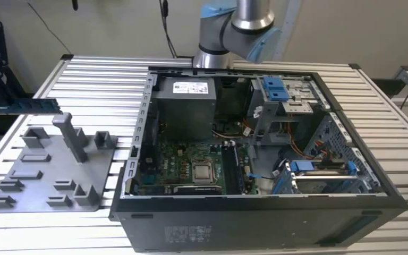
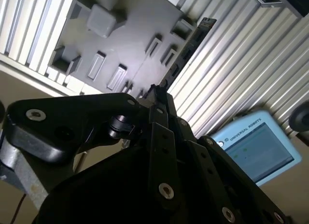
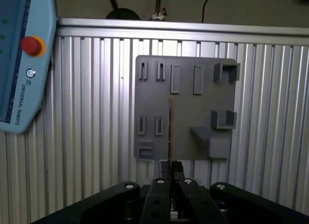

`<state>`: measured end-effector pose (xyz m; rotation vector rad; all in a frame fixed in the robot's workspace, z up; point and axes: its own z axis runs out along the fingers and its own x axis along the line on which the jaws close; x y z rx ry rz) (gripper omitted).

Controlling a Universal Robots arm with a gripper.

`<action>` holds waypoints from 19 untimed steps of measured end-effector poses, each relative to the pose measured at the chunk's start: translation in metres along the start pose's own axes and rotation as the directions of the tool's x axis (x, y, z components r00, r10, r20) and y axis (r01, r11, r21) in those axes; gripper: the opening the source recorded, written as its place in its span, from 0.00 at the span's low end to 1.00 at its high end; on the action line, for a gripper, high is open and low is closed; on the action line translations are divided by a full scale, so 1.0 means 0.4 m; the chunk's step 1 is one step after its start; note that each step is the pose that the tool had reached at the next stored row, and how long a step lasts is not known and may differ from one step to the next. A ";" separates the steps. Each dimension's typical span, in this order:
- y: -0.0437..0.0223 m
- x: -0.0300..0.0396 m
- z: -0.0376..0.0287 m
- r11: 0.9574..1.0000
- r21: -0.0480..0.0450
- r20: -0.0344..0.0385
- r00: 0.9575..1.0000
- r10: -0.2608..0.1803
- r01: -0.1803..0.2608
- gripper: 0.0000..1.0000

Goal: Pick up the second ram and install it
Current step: 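Pick up the second ram and move it above second insertion slot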

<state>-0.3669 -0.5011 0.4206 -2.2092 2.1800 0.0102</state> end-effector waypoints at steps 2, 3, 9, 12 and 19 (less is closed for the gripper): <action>-0.011 0.000 0.000 1.000 0.000 0.000 1.000 0.000 0.000 0.14; -0.017 0.000 0.000 1.000 0.000 0.000 1.000 0.000 0.000 0.14; -0.051 0.001 0.001 1.000 0.000 0.000 1.000 0.000 0.000 0.14; -0.069 0.001 0.001 1.000 0.000 0.000 1.000 0.000 0.000 0.14; -0.111 0.002 0.002 1.000 0.000 0.000 1.000 0.000 0.000 0.14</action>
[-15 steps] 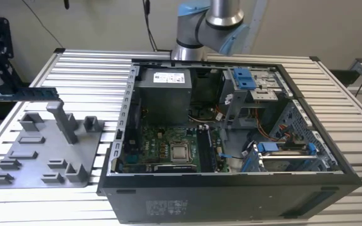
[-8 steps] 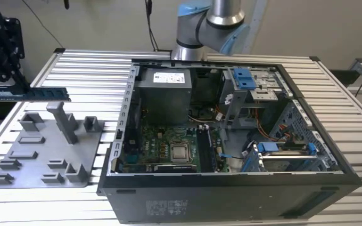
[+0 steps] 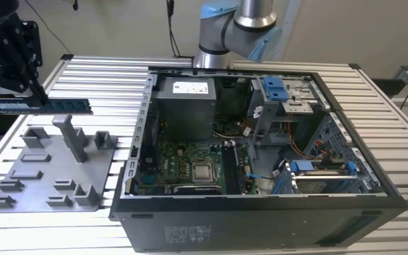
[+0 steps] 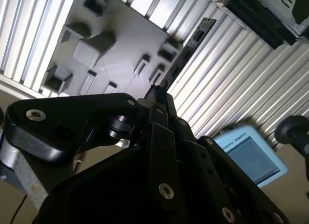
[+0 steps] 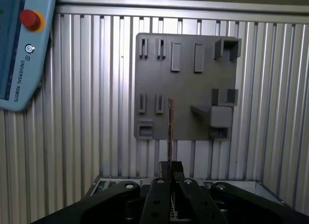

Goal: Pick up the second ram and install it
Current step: 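Pick up the second ram and move it above second insertion slot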

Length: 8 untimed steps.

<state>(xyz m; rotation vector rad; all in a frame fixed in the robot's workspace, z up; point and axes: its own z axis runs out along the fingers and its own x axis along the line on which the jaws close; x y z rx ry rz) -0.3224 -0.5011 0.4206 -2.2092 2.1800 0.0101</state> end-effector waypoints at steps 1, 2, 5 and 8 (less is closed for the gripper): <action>-0.006 0.000 0.000 1.000 0.000 0.000 1.000 0.000 0.000 0.14; -0.012 0.000 0.000 1.000 0.000 0.000 1.000 0.000 0.000 0.14; -0.029 0.000 0.001 1.000 0.000 0.000 1.000 0.000 0.000 0.14; -0.046 0.001 0.001 1.000 0.000 0.000 1.000 0.000 0.000 0.14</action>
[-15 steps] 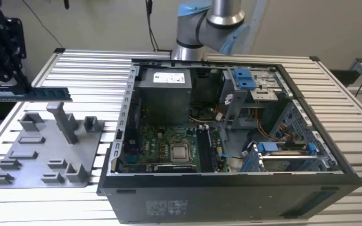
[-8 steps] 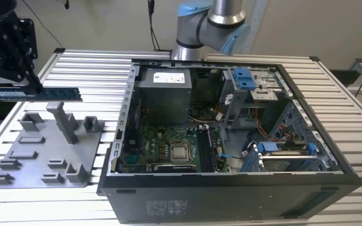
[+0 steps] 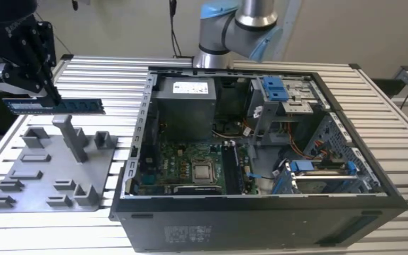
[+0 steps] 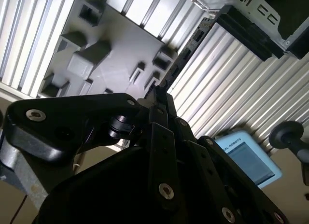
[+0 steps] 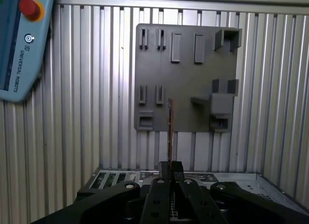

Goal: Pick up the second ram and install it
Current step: 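Pick up the second ram and move it above second insertion slot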

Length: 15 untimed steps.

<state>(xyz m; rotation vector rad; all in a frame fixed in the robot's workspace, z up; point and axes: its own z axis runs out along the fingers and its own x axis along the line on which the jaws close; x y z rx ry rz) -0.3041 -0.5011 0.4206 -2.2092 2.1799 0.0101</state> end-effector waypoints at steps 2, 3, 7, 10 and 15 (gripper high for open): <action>-0.011 0.000 0.000 1.000 0.000 0.000 1.000 0.000 0.000 0.14; -0.018 0.000 0.000 1.000 0.000 0.000 1.000 0.000 0.000 0.14; -0.043 0.001 0.001 1.000 0.000 0.000 1.000 0.000 0.000 0.14; -0.062 0.001 0.001 1.000 0.000 0.000 1.000 0.000 0.000 0.14; -0.091 0.001 0.002 1.000 0.000 0.000 1.000 0.000 0.000 0.14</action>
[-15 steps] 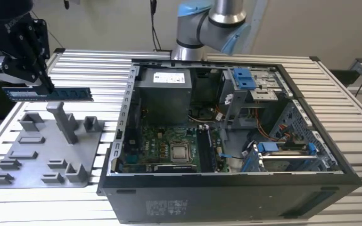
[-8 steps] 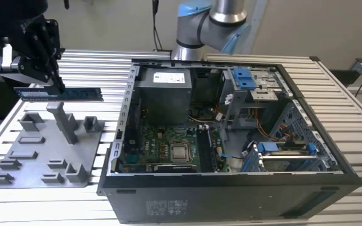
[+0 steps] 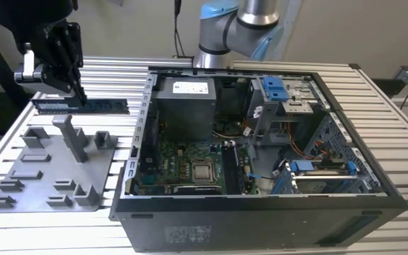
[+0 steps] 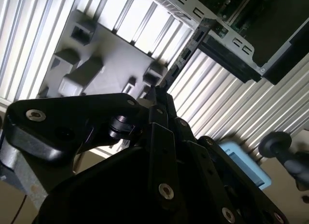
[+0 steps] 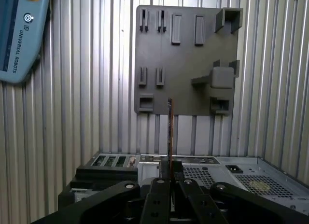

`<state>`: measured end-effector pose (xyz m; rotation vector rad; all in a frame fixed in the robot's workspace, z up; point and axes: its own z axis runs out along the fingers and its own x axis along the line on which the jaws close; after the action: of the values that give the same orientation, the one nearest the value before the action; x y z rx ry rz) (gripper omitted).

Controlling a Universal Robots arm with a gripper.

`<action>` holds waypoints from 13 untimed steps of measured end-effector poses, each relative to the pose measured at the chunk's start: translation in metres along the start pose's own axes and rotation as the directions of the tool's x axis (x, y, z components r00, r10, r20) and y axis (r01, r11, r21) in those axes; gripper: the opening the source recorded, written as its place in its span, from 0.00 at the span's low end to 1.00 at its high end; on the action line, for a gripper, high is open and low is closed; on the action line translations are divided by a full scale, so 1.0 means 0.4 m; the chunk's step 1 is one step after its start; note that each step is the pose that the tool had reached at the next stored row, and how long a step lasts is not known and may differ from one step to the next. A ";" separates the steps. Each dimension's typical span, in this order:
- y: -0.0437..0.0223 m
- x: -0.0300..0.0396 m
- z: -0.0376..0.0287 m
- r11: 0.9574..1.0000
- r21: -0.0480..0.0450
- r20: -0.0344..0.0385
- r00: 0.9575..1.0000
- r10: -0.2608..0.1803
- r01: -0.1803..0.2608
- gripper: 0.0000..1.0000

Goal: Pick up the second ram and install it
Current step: 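Pick up the second ram and move it above second insertion slot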

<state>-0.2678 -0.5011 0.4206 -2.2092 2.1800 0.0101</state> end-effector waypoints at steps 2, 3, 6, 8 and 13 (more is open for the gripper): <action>-0.011 0.000 0.000 1.000 0.000 0.000 1.000 0.000 0.000 0.14; -0.017 0.000 0.000 1.000 0.000 0.000 1.000 0.000 0.000 0.14; -0.033 0.001 0.001 1.000 0.000 0.000 1.000 0.000 0.000 0.14; -0.045 0.001 0.001 1.000 0.000 0.000 1.000 0.000 0.000 0.14; -0.077 0.001 0.002 1.000 0.000 0.000 1.000 0.000 0.000 0.14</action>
<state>-0.2371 -0.5011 0.4206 -2.2092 2.1799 0.0101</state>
